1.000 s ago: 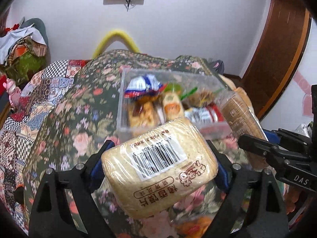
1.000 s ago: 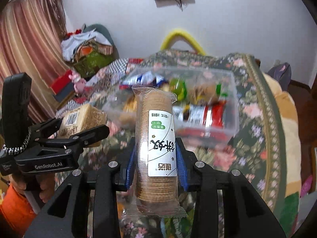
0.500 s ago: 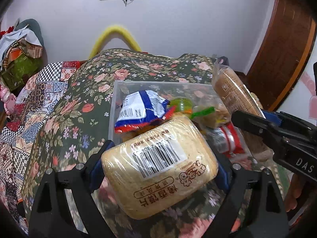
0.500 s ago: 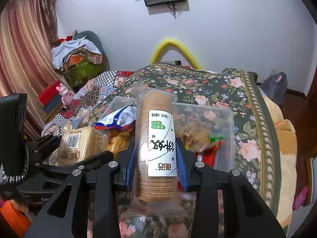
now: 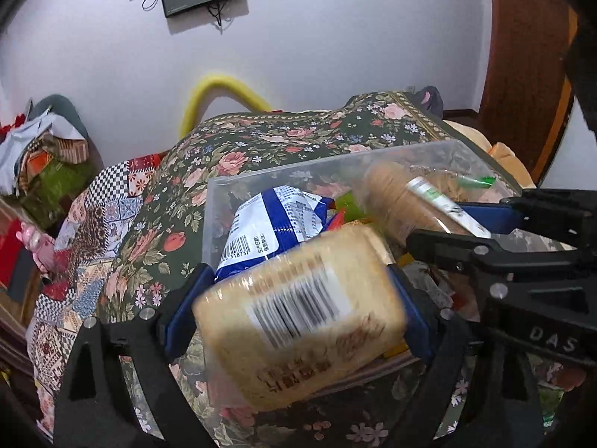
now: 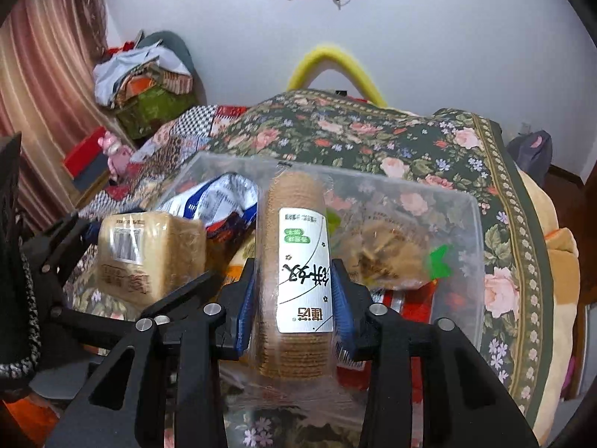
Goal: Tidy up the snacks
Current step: 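Carry bread loaf and cracker roll into the clear box and release both, then grasp orange meatball snack bag with left gripper while right gripper grasps green pea bag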
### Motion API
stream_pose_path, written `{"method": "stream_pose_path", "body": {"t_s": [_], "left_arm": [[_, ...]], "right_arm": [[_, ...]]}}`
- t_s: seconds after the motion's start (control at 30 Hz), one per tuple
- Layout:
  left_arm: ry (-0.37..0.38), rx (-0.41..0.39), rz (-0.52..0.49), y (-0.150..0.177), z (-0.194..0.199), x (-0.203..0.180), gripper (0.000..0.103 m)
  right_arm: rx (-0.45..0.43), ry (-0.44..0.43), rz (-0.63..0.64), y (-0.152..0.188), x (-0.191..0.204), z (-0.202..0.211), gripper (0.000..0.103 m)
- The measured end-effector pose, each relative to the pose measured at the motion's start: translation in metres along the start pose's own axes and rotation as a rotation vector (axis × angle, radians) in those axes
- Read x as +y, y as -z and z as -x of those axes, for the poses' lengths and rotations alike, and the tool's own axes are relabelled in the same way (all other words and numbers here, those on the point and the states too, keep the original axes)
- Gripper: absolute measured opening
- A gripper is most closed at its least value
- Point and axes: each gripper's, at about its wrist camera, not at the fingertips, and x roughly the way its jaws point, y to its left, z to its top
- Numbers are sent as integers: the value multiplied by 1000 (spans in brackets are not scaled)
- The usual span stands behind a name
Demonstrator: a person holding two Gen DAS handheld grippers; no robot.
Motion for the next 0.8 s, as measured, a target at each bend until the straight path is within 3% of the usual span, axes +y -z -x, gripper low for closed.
{"method": "stream_pose_path", "body": {"t_s": [0.17, 0.43, 0.6, 0.8], "left_arm": [[46, -1, 48, -2, 10, 7, 91], [81, -48, 70, -1, 68, 8, 91], [152, -42, 92, 19, 112, -1, 91], [222, 43, 96, 65, 137, -27, 91]], "right_arm": [[-24, 6, 12, 1, 3, 19, 38], [-79, 8, 1, 10, -1, 73, 44], [-98, 31, 3, 35, -1, 107, 47], [-69, 35, -29, 80, -9, 132, 50]]}}
